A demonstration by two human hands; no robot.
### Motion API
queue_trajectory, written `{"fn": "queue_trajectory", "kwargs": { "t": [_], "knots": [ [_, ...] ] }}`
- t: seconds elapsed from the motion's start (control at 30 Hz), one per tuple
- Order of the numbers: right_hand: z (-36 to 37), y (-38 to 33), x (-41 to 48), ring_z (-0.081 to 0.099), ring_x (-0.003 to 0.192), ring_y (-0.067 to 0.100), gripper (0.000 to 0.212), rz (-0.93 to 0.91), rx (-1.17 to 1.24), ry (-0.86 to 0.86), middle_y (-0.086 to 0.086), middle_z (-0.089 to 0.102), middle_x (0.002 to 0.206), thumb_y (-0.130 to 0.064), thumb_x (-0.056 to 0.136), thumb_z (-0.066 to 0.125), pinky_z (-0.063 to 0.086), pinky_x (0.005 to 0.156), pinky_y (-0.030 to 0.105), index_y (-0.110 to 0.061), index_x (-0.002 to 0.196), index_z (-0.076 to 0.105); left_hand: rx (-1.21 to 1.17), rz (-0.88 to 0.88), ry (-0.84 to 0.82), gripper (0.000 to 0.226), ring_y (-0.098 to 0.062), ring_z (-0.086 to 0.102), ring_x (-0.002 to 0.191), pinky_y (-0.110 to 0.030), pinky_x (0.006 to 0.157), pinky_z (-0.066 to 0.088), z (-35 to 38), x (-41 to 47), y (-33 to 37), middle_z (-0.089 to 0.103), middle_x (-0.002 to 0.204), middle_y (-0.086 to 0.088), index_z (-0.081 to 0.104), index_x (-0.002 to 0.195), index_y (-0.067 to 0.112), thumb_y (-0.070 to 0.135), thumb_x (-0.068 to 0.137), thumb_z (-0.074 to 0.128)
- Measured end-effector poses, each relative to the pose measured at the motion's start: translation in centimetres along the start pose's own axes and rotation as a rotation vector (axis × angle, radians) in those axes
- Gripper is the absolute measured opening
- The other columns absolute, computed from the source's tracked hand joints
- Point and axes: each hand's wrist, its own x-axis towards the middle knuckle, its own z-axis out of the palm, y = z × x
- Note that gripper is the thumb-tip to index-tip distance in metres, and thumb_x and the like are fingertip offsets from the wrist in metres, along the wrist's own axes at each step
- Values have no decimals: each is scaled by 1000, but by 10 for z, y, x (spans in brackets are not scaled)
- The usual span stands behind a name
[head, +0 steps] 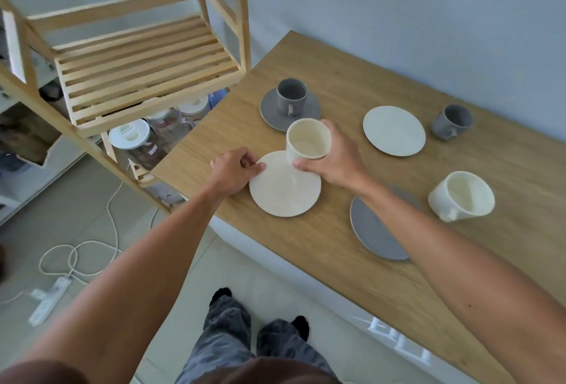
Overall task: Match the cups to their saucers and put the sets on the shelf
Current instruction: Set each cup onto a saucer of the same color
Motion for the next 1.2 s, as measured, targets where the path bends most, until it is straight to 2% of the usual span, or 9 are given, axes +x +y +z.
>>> {"fn": "queue_trajectory", "kwargs": {
  "t": [0.07,0.2,0.53,0.67,0.8,0.87,1.0,1.1,1.2],
  "knots": [
    [12,-2,-12,56,100,6,81,-41,-16,-39,-13,62,113,-43,58,91,40,77,13,-25,127,51,-24,3,0,21,-14,59,86,-48,99,43,1,0,-2,62,78,11,66,84,26,45,80,72],
    [30,-3,-23,56,111,14,87,-61,-44,-93,-5,61,122,-43,59,92,46,92,30,-20,130,49,-23,21,6,25,-16,60,86,-47,97,43,0,1,-4,62,77,9,65,84,23,46,80,72],
    [42,-1,-32,54,114,15,94,-61,-88,-103,-4,59,126,-45,58,91,47,95,34,-20,135,44,46,45,18,23,-10,57,79,-41,93,42,3,5,-8,65,78,10,62,80,27,49,81,69],
    [41,-1,-33,46,128,18,114,-24,-98,-174,1,48,143,-56,55,90,42,104,36,-20,146,31,59,60,5,21,-10,58,79,-42,92,43,1,3,-7,66,78,9,63,81,26,46,82,69],
    [24,-4,-29,34,140,16,141,30,-71,-223,1,34,155,-78,44,81,32,106,30,-26,155,12,54,83,-46,17,-13,61,85,-44,89,51,-14,5,-5,67,86,9,66,88,24,40,85,67],
    [7,-2,-23,32,142,16,142,29,-81,-208,0,32,156,-83,43,77,31,111,34,-28,155,10,21,112,-54,17,-16,61,91,-44,88,52,-27,9,1,67,93,6,65,94,23,37,86,67],
    [-37,11,-11,27,143,14,141,61,-135,-136,-4,29,158,-88,44,72,27,108,30,-28,156,10,8,263,-124,28,-15,57,99,-29,79,45,-44,20,36,63,104,8,61,108,24,42,87,67],
    [-69,25,-7,28,143,16,141,106,-190,-68,-3,31,156,-89,42,70,32,112,40,-28,155,11,48,328,-217,44,-8,52,108,-26,87,39,-37,27,73,58,118,11,57,124,28,47,85,68],
    [-99,46,-5,24,145,20,137,159,-223,-20,0,28,158,-84,45,71,29,115,44,-27,155,13,78,387,-285,51,-7,50,112,-24,91,37,-14,31,107,56,122,9,56,129,25,47,85,69]
  ]
}}
